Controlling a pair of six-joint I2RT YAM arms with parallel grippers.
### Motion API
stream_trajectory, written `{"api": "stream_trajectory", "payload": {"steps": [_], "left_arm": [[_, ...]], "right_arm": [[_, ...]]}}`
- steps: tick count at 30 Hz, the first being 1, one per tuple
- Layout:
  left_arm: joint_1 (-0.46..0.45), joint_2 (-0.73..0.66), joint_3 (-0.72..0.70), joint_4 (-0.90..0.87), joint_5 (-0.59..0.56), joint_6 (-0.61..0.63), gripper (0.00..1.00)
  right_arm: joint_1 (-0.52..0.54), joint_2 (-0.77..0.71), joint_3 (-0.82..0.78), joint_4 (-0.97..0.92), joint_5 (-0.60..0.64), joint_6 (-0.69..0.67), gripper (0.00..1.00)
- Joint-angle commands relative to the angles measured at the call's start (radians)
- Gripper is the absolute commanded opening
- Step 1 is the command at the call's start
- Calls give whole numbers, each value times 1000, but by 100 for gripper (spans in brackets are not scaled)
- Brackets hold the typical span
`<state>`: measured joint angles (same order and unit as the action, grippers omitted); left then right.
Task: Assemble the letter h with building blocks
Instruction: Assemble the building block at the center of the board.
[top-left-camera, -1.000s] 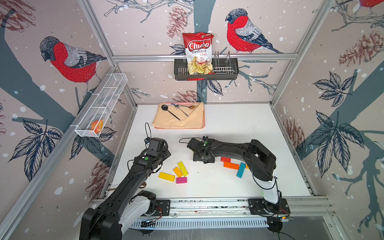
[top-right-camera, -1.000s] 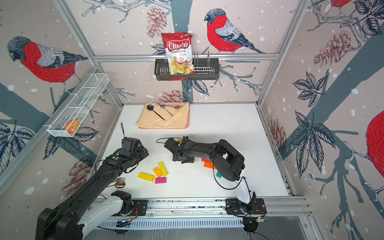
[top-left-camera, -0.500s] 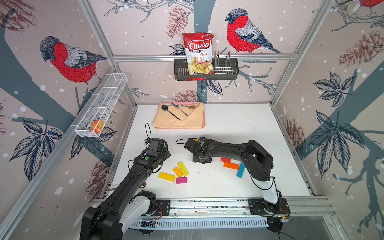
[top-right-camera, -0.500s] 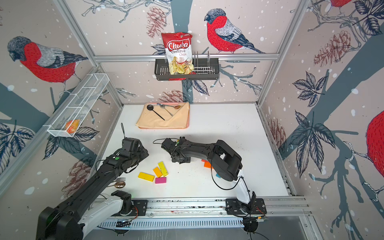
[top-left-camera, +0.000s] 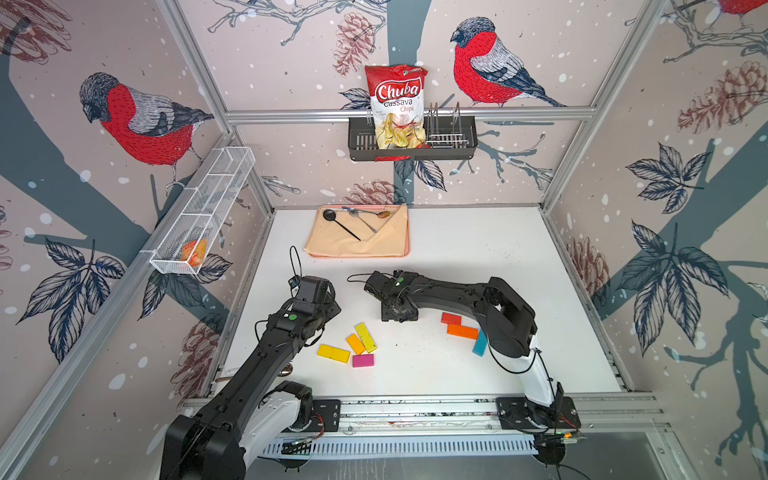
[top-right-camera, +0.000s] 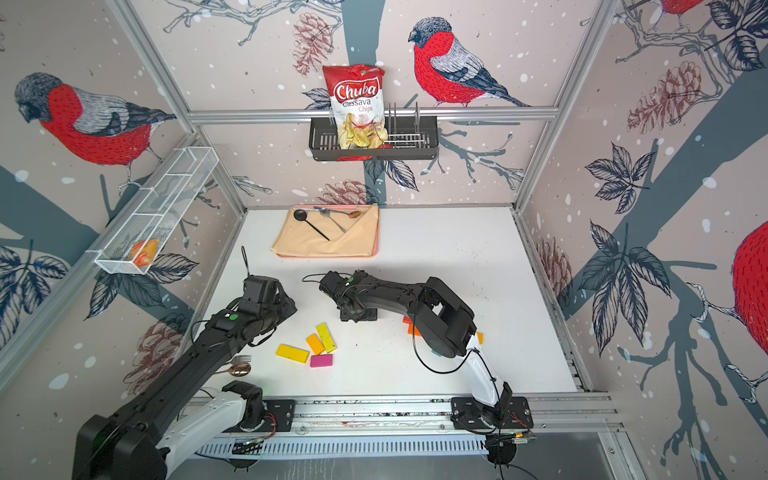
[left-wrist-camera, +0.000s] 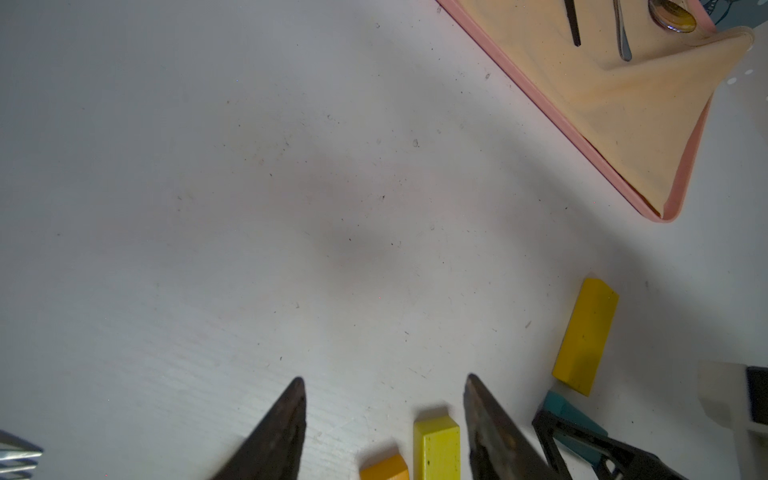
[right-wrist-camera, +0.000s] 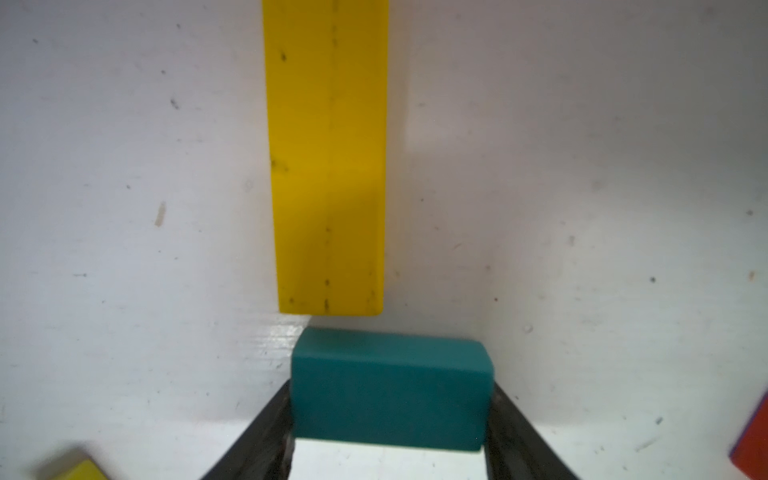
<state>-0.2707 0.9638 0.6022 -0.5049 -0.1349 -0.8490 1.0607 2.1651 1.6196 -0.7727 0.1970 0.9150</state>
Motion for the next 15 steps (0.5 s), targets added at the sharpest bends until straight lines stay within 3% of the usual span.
{"api": "stream_trajectory", "payload": {"steps": [1, 15], "left_arm": [[3, 4, -1, 12, -6, 16, 59], [4, 23, 2, 19, -3, 20, 59]], "right_arm": [[-7, 20, 11, -22, -8, -31, 65], [-30, 37, 22, -19, -15, -36, 65]]}}
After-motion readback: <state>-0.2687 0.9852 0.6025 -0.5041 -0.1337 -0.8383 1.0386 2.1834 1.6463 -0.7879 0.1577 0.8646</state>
